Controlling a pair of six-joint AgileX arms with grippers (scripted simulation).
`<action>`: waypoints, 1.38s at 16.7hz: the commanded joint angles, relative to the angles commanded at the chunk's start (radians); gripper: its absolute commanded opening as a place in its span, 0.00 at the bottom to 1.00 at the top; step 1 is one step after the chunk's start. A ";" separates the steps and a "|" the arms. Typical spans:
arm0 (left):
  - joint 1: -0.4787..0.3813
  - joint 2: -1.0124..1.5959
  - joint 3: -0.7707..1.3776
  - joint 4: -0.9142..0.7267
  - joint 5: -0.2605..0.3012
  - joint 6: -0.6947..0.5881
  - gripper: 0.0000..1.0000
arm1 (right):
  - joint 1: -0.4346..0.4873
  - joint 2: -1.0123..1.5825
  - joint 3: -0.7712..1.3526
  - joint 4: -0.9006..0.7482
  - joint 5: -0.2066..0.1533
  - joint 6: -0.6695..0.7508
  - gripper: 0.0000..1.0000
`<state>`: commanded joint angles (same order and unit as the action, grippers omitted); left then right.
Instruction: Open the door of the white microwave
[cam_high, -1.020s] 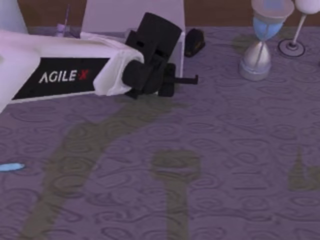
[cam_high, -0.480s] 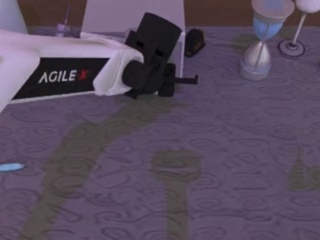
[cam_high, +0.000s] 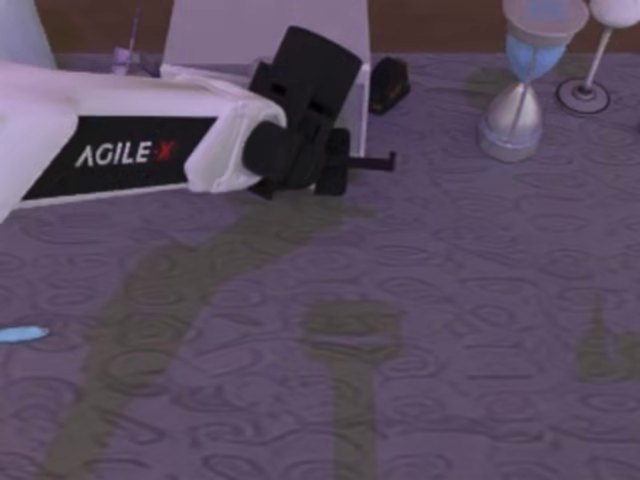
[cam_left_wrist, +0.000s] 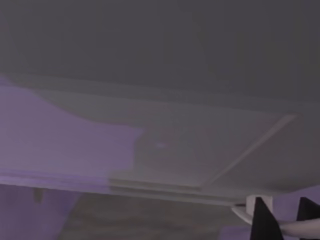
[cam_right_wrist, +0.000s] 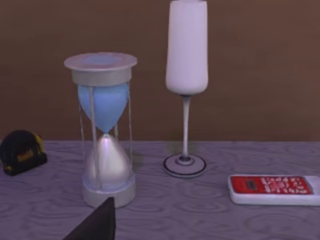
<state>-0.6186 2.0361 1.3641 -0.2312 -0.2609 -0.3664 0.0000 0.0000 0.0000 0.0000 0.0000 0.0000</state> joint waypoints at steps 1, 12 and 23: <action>0.002 -0.007 -0.010 0.005 0.005 0.010 0.00 | 0.000 0.000 0.000 0.000 0.000 0.000 1.00; 0.015 -0.035 -0.050 0.030 0.028 0.048 0.00 | 0.000 0.000 0.000 0.000 0.000 0.000 1.00; 0.015 -0.035 -0.050 0.030 0.028 0.048 0.00 | 0.000 0.000 0.000 0.000 0.000 0.000 1.00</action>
<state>-0.6037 2.0016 1.3136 -0.2007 -0.2329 -0.3185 0.0000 0.0000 0.0000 0.0000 0.0000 0.0000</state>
